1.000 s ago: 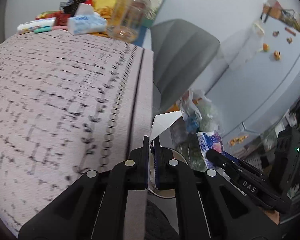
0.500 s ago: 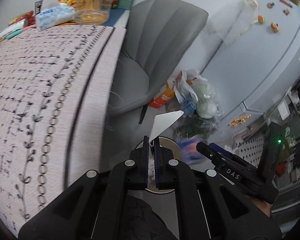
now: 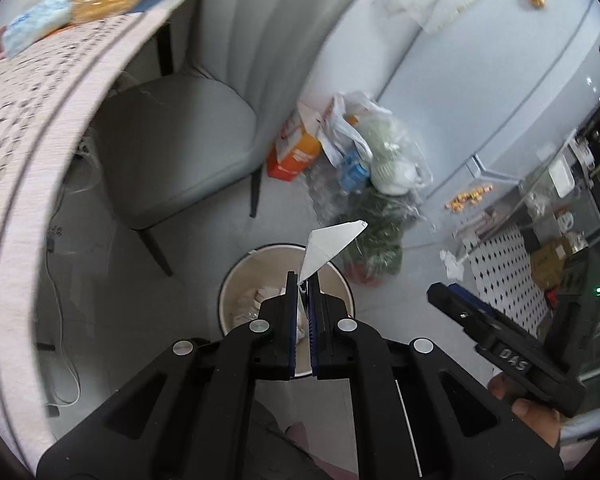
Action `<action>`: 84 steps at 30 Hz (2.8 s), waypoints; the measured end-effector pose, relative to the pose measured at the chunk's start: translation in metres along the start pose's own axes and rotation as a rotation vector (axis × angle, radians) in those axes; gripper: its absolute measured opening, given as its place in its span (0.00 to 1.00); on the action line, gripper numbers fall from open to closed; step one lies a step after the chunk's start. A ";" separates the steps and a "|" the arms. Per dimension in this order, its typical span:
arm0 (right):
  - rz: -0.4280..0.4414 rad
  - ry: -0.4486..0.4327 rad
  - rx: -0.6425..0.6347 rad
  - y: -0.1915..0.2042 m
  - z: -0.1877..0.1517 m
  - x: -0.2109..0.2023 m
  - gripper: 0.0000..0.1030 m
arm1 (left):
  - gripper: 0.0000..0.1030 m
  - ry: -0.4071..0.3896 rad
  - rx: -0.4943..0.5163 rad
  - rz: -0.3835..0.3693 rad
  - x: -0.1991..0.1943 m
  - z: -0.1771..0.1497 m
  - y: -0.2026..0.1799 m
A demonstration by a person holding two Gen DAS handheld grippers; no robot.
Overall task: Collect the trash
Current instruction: 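Open both grippers over the bin to drop the paper and tissue pack, then bring both grippers back over the foil pack and cardboard box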
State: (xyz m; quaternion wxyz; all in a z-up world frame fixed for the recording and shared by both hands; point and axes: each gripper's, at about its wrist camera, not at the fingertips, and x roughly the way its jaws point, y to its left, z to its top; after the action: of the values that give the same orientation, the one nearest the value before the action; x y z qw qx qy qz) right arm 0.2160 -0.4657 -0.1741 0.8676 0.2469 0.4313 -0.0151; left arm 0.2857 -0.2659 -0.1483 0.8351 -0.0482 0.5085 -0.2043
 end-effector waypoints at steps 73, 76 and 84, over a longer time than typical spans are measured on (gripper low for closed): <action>0.303 0.008 -0.559 0.365 -0.092 -0.061 0.92 | 0.93 -0.515 -0.547 0.226 -0.304 -0.178 0.278; 0.315 0.018 -0.572 0.374 -0.099 -0.058 0.92 | 0.93 -0.506 -0.578 0.236 -0.304 -0.189 0.291; 0.332 0.053 -0.579 0.381 -0.106 -0.045 0.92 | 0.93 -0.502 -0.618 0.276 -0.308 -0.197 0.319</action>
State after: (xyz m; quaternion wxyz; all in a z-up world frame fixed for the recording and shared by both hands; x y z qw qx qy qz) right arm 0.1997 -0.0930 -0.0354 0.8809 0.0576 0.3939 0.2562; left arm 0.0850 0.1703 -0.0788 0.8989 -0.2763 0.3281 0.0895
